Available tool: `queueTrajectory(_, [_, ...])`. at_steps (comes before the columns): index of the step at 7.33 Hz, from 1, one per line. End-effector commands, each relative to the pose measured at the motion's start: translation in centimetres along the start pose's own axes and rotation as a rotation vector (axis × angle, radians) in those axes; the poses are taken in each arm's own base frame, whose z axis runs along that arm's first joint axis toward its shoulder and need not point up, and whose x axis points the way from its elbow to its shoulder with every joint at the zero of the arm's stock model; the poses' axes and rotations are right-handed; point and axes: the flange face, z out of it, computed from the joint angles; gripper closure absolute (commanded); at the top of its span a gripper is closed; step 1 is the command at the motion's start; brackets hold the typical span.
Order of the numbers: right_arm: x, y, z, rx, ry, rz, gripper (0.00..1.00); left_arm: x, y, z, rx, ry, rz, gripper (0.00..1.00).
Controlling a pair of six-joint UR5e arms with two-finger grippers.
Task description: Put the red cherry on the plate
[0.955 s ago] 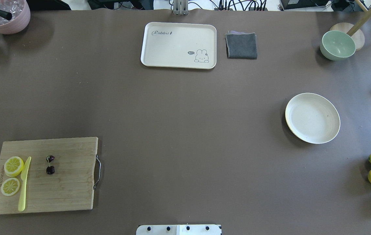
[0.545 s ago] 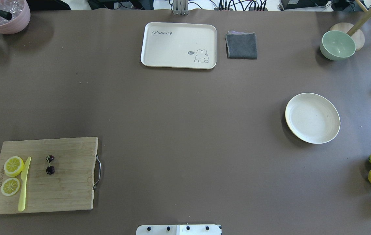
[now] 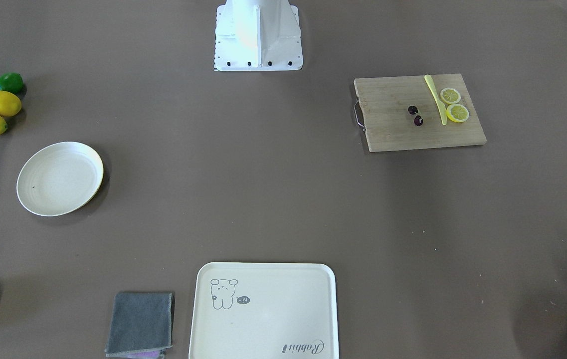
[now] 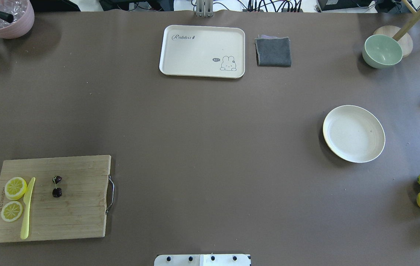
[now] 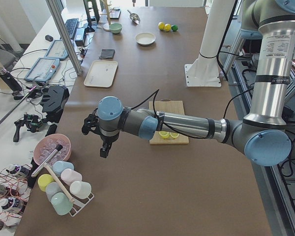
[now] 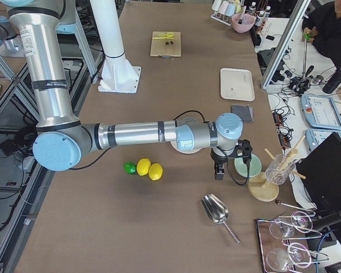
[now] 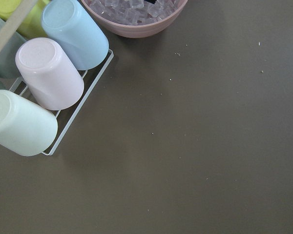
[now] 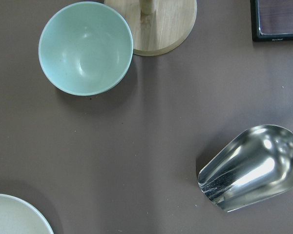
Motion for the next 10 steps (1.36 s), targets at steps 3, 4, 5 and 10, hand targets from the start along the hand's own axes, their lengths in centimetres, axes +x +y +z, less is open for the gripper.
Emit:
queueTrajectory(3, [-0.9,-0.3,-0.4,0.011,-0.002,-0.017,0.00,0.2,-0.1,-0.1,0.002,0.002,0.005,0.02])
queueTrajectory(4, [-2.8,-0.9,0.2,0.000,-0.006,-0.036,0.00,0.4,-0.3,-0.2,0.004,0.001,0.008,0.02])
queueTrajectory(5, [-5.2,-1.6,0.8,-0.008,-0.011,-0.042,0.00,1.2,-0.9,-0.7,0.017,0.003,0.020,0.02])
queueTrajectory(10, [-14.6,-0.6,7.7,0.080,-0.054,-0.049,0.00,7.4,-3.7,-0.5,0.065,0.036,0.121,0.02])
